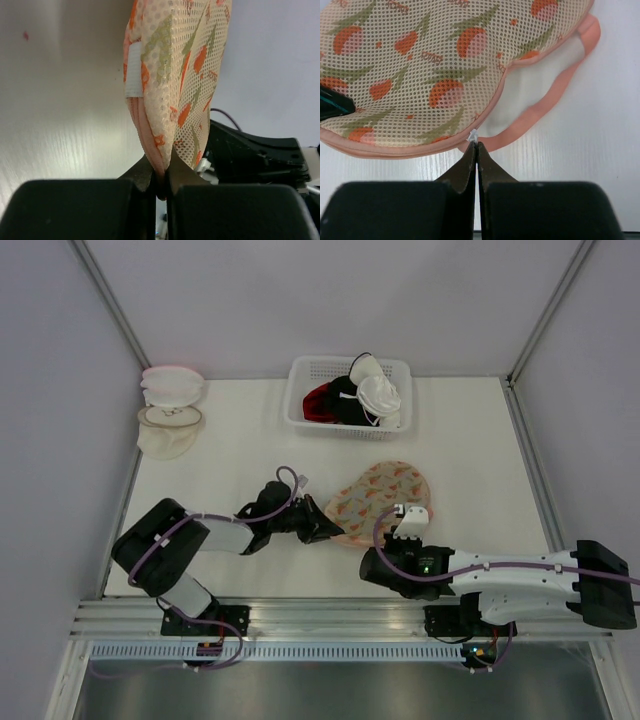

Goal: Unzip the laundry bag and remove the bra

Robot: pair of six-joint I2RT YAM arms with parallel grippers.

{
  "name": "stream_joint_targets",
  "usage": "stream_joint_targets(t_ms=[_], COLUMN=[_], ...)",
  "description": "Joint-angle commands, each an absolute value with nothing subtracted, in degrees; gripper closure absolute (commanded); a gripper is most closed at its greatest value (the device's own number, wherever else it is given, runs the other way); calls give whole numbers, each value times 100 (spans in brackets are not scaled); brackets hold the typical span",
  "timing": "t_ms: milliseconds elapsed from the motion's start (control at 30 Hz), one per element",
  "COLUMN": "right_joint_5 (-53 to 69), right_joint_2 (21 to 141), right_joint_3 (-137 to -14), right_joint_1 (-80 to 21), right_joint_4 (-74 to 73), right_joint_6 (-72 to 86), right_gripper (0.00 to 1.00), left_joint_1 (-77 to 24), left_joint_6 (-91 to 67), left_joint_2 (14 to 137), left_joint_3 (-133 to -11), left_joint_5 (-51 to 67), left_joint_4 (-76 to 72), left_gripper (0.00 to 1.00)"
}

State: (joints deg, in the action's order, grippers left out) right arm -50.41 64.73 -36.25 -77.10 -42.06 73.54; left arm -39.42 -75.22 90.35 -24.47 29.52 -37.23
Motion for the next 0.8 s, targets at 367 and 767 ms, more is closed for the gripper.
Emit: stream_joint_targets(t_ms=[367, 767], right_joint_5=[-4747, -3693], right_joint_2=[6521, 7163], right_joint_3=[-3313, -3287], right_joint_1=[-7453, -7444], right_joint_4=[-2585, -389], right_joint_6=[6012, 5046], right_gripper=[100, 100], left_joint_1=[-3146, -3445], left_joint_6=[-4594, -6880], left_joint_2=[9545, 7121], left_joint_3=[-4948, -2139], left_joint_5=[3640, 2216], left_joint_4=[-808, -1696], left_gripper=[24, 0])
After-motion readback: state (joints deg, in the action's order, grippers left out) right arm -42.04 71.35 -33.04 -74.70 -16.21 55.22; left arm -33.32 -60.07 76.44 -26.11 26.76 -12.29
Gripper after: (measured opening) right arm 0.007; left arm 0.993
